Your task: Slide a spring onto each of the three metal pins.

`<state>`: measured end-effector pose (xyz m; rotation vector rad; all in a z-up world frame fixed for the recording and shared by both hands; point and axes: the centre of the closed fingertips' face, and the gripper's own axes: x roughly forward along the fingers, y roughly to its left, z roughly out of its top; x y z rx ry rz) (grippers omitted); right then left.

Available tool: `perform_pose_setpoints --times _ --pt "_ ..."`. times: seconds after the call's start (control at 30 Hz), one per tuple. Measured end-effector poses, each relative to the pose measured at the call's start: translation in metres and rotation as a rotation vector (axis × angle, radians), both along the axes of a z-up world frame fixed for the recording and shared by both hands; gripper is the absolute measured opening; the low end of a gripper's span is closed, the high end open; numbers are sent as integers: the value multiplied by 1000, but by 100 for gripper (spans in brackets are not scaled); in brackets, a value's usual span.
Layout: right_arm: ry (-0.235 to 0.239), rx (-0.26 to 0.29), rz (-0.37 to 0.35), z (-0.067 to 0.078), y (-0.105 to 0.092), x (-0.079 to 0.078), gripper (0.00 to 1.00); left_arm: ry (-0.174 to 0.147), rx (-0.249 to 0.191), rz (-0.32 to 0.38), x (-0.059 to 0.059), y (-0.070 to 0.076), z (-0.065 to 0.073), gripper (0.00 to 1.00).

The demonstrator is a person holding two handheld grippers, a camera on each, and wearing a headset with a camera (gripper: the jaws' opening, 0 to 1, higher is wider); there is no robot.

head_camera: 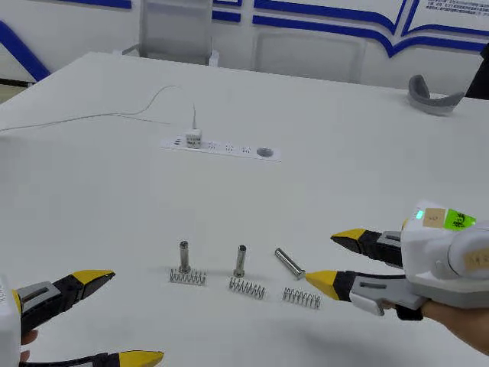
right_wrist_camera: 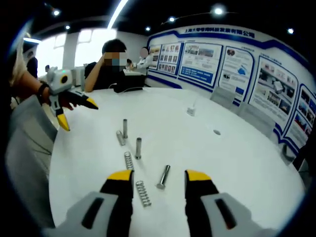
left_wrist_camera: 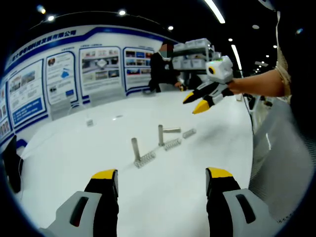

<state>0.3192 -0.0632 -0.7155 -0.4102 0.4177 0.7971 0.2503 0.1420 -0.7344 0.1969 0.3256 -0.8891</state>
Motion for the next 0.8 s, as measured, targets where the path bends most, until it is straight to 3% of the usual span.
perform_pose_setpoints --times 0.4,0.8 --pt "60 -55 -35 -19 12 35 32 2 -4 5 -1 -3 1 73" --pt "147 -86 -102 -47 17 55 26 8 -9 16 -3 -2 0 72"
